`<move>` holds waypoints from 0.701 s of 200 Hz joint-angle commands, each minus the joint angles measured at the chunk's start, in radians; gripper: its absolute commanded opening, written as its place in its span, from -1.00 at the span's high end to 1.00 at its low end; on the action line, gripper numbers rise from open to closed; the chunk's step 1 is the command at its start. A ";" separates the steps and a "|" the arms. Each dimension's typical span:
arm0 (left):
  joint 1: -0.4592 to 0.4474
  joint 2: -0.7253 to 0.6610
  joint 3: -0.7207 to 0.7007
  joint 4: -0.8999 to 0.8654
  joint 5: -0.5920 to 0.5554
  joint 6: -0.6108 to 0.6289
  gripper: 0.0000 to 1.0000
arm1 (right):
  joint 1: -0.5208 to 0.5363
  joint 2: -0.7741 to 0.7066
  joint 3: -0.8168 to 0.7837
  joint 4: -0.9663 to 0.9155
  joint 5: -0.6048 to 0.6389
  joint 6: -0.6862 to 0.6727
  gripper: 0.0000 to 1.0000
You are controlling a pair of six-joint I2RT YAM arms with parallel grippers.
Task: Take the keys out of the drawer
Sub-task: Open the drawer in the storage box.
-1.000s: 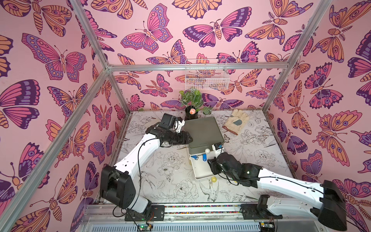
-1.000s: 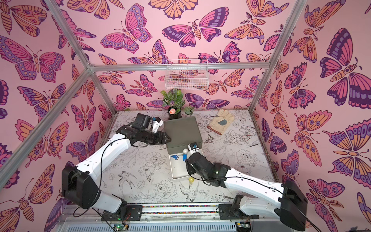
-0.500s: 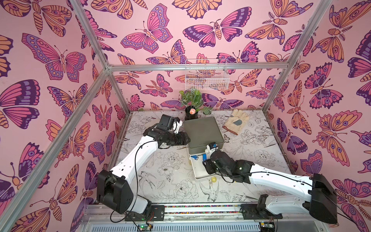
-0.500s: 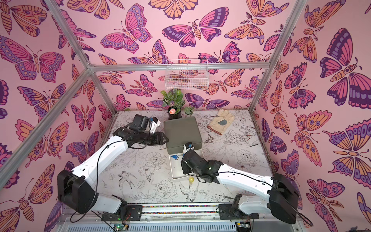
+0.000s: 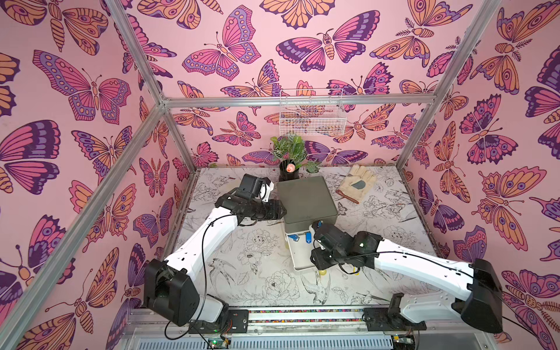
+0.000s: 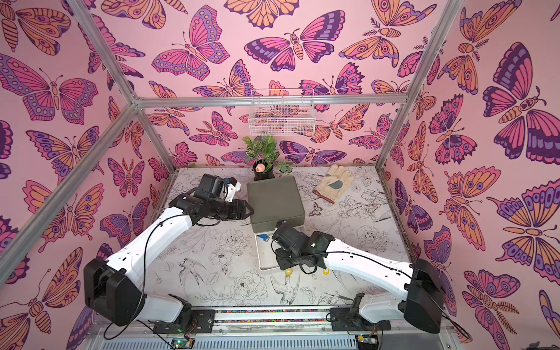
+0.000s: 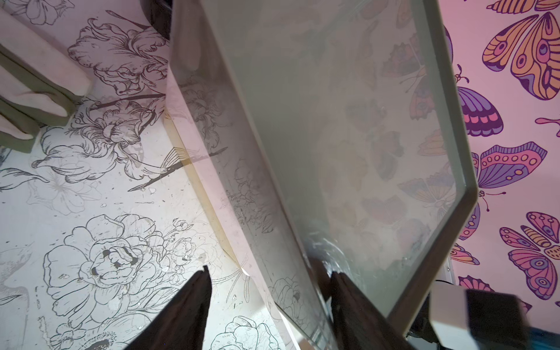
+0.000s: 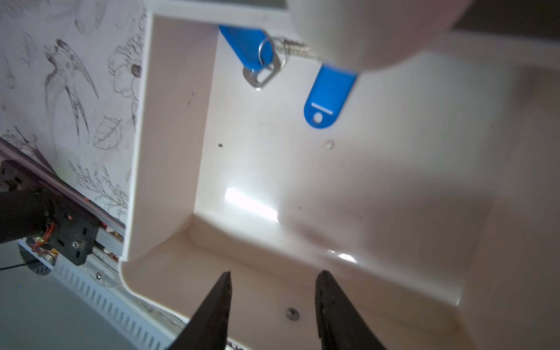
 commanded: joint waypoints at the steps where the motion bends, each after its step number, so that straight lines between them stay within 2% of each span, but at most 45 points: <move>1: 0.005 -0.017 -0.017 0.010 -0.055 -0.008 -0.36 | 0.005 0.020 0.023 -0.075 -0.064 0.000 0.04; 54: -0.019 0.113 0.055 0.009 -0.041 0.019 -0.36 | 0.007 0.003 0.045 -0.170 -0.106 -0.008 0.04; 103: -0.026 0.160 0.054 -0.003 -0.043 0.019 -0.35 | 0.007 0.001 0.044 -0.200 -0.145 0.020 0.04; 140: -0.031 0.183 0.048 -0.005 -0.039 0.019 -0.35 | 0.008 0.009 0.034 -0.167 -0.119 0.029 0.00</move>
